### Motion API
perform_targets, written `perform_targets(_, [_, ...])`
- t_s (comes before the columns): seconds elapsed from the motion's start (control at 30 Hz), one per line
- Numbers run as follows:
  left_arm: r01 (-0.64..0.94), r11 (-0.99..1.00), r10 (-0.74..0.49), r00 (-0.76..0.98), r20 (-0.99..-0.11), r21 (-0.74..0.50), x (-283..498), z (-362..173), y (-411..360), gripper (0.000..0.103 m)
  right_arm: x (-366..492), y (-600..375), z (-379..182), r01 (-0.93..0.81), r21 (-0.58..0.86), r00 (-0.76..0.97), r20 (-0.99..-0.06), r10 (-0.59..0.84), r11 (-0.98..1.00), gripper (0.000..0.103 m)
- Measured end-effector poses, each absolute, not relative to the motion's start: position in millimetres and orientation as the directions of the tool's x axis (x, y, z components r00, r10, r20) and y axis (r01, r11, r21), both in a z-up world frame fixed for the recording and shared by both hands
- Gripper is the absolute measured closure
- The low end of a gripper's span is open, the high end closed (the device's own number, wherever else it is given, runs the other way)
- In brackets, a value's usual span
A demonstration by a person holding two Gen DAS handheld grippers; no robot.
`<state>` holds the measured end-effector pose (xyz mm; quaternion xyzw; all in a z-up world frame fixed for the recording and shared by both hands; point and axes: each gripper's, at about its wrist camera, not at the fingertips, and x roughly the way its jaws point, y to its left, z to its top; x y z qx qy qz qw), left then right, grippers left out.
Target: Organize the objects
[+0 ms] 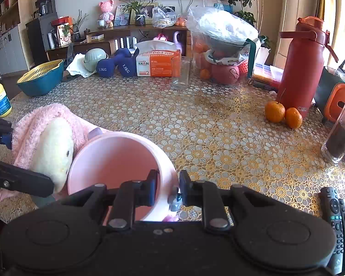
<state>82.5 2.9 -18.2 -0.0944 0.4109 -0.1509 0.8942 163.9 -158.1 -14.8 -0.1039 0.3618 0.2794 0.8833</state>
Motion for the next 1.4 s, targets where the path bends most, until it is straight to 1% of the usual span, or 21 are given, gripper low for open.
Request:
perform_targets(0.23, [0.185, 0.933, -0.355, 0.61, -0.709, -0.308, 85.2, -24.7, 8.1, 0.039, 162.5, -157.2, -14.9, -0.574, 0.008, 0.585, -0.696, 0.417, 0.819, 0.083])
perform_targets(0.4, [0.148, 0.951, -0.306, 0.603, -0.737, -0.273, 86.9, -33.7, 17.1, 0.039, 163.8, -157.7, -15.0, -0.581, 0.001, 0.587, -0.692, 0.42, 0.814, 0.083])
perform_targets(0.6, [0.078, 0.959, -0.266, 0.583, -0.768, -0.273, 91.9, -50.0, 35.5, 0.039, 163.9, -161.3, -16.0, -0.582, 0.012, 0.584, -0.691, 0.427, 0.813, 0.084])
perform_targets(0.73, [0.124, 0.949, -0.304, 0.603, -0.737, -0.29, 84.4, -36.8, 33.0, 0.039, 162.8, -162.1, -16.7, -0.593, 0.004, 0.585, -0.685, 0.435, 0.805, 0.084])
perform_targets(0.93, [0.211, 0.936, -0.349, 0.637, -0.687, -0.28, 78.8, -6.3, 18.8, 0.039, 160.0, -164.5, -18.0, -0.629, -0.014, 0.588, -0.663, 0.464, 0.777, 0.084])
perform_targets(1.0, [0.221, 0.944, -0.331, 0.641, -0.692, -0.245, 83.6, -4.4, 11.2, 0.039, 155.9, -164.1, -18.4, -0.649, -0.037, 0.594, -0.648, 0.476, 0.76, 0.084])
perform_targets(1.07, [0.215, 0.948, -0.319, 0.63, -0.708, -0.236, 91.3, -8.7, 7.4, 0.039, 153.0, -164.7, -18.9, -0.664, -0.05, 0.598, -0.635, 0.489, 0.746, 0.084])
perform_targets(1.2, [0.189, 0.941, -0.335, 0.621, -0.709, -0.28, 100.8, -16.2, 13.7, 0.039, 151.8, -165.6, -20.1, -0.675, -0.069, 0.604, -0.624, 0.496, 0.735, 0.084])
perform_targets(1.4, [0.158, 0.943, -0.326, 0.616, -0.717, -0.293, 105.2, -21.0, 24.8, 0.039, 151.7, -167.2, -21.4, -0.683, -0.075, 0.607, -0.611, 0.508, 0.726, 0.084])
